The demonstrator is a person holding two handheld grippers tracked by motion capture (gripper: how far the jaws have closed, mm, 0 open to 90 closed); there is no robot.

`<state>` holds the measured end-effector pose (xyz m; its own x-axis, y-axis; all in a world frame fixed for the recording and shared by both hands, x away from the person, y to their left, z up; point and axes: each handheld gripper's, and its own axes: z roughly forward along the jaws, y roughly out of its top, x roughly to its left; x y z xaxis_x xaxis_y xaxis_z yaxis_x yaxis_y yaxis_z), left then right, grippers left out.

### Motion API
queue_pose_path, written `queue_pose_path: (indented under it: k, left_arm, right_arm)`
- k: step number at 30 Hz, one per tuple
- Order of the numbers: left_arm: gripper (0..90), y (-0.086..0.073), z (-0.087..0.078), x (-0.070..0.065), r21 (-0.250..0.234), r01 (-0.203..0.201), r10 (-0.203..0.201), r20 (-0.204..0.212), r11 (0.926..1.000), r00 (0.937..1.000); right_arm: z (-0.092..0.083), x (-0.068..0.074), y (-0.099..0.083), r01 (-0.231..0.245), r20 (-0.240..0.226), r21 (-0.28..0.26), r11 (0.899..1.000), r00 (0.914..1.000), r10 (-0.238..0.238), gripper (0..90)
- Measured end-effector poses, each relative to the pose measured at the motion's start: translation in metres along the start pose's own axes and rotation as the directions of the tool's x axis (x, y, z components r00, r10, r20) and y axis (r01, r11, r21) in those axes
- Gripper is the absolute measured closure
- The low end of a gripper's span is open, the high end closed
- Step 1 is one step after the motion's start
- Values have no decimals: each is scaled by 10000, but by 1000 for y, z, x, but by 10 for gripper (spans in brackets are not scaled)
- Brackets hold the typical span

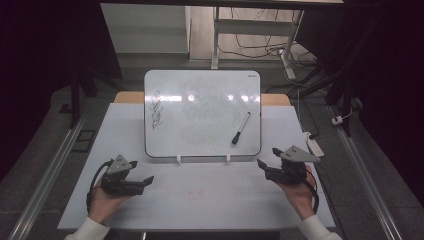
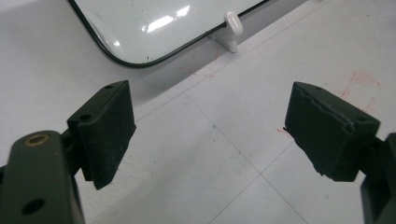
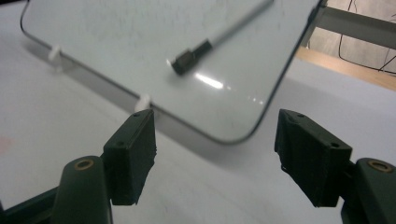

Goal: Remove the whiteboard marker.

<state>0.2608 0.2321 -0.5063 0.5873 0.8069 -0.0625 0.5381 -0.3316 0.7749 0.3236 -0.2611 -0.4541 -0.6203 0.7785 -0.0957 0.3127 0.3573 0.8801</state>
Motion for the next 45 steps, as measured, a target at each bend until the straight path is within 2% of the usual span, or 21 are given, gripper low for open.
queue_pose_path:
  k: [4, 5, 7, 8, 11, 12, 13, 14, 18, 21, 22, 24, 26, 27, 29, 33, 34, 37, 38, 41, 45]
  left_arm:
    - [172, -1, 0, -1, 37, -131, 131, -29, 9999, 9999]
    - [172, -1, 0, -2, 55, -169, 169, -30, 9998, 9999]
    - [172, -1, 0, -3, 63, -230, 231, -45, 9997, 9997]
    - [172, -1, 0, -2, 42, -239, 239, -43, 9997, 9997]
    - [172, -2, -1, -2, 30, -246, 246, -70, 9997, 9997]
    - [172, -3, -1, -2, 44, -251, 251, -70, 9997, 9997]
    - [172, -3, 0, -2, 52, -255, 255, -82, 9997, 9996]
    - [172, -3, 0, -2, 72, -272, 273, -85, 9996, 9996]
    - [172, -3, 1, -3, 148, -387, 389, -120, 9991, 9992]
    - [172, -4, 1, -4, 173, -446, 448, -124, 9989, 9989]
    - [171, -4, 1, -4, 184, -487, 489, -119, 9986, 9987]
    - [171, -4, 1, -5, 209, -569, 571, -104, 9982, 9983]
    - [171, -4, 1, -6, 219, -632, 634, -86, 9978, 9980]
    - [171, -4, 1, -6, 224, -649, 651, -75, 9976, 9979]
    - [171, -4, 1, -6, 209, -667, 669, -78, 9976, 9977]
    - [172, -5, 0, -5, 152, -615, 616, -64, 9980, 9981]
    - [172, -5, 0, -5, 148, -617, 618, -61, 9980, 9981]
    - [172, -5, 0, -5, 146, -648, 649, -72, 9978, 9979]
    - [173, -5, -1, -5, 141, -650, 651, -70, 9978, 9979]
    - [173, -5, 0, -6, 185, -670, 672, -92, 9976, 9977]
    - [173, -5, 0, -6, 203, -671, 673, -108, 9975, 9977]
  right_arm:
    - [17, 3, 23, -401, 244, 60, 9992, 9989, 400, 299]
    - [17, 3, 23, -401, 244, 60, 9992, 9989, 400, 299]
    - [33, 3, 39, -926, 313, 147, 9956, 9953, 921, 299]
    - [39, 4, 43, -1041, 371, 178, 9944, 9940, 1034, 301]
    - [49, 3, 52, -1111, 575, 256, 9935, 9923, 1095, 303]
    - [59, 2, 59, -1191, 850, 340, 9923, 9896, 1158, 310]
    - [63, 1, 62, -1263, 920, 381, 9913, 9882, 1224, 316]
    - [63, 1, 62, -1263, 920, 381, 9913, 9882, 1224, 316]
    - [86, -2, 73, -1633, 1418, 527, 9852, 9778, 1545, 348]
    - [94, -3, 76, -1714, 1637, 585, 9835, 9735, 1599, 370]
    - [102, -4, 78, -1809, 1843, 624, 9815, 9686, 1668, 392]
    - [105, -5, 79, -1855, 1932, 629, 9806, 9663, 1704, 403]
    - [114, -5, 82, -1920, 2296, 638, 9793, 9578, 1728, 433]
    - [114, -5, 82, -1920, 2296, 638, 9793, 9578, 1728, 433]
    - [118, -5, 83, -1979, 2487, 627, 9782, 9523, 1768, 481]
    - [121, -3, 84, -2000, 2616, 633, 9777, 9488, 1772, 530]
    - [124, -2, 84, -2076, 2738, 655, 9760, 9443, 1824, 560]
    - [125, -2, 83, -2180, 2817, 579, 9742, 9398, 1936, 592]
    - [126, -1, 84, -2265, 2814, 498, 9727, 9377, 2039, 640]
    - [128, 2, 86, -2277, 2715, 461, 9726, 9399, 2071, 685]
    - [133, 6, 89, -2622, 2297, 344, 9644, 9412, 2477, 745]
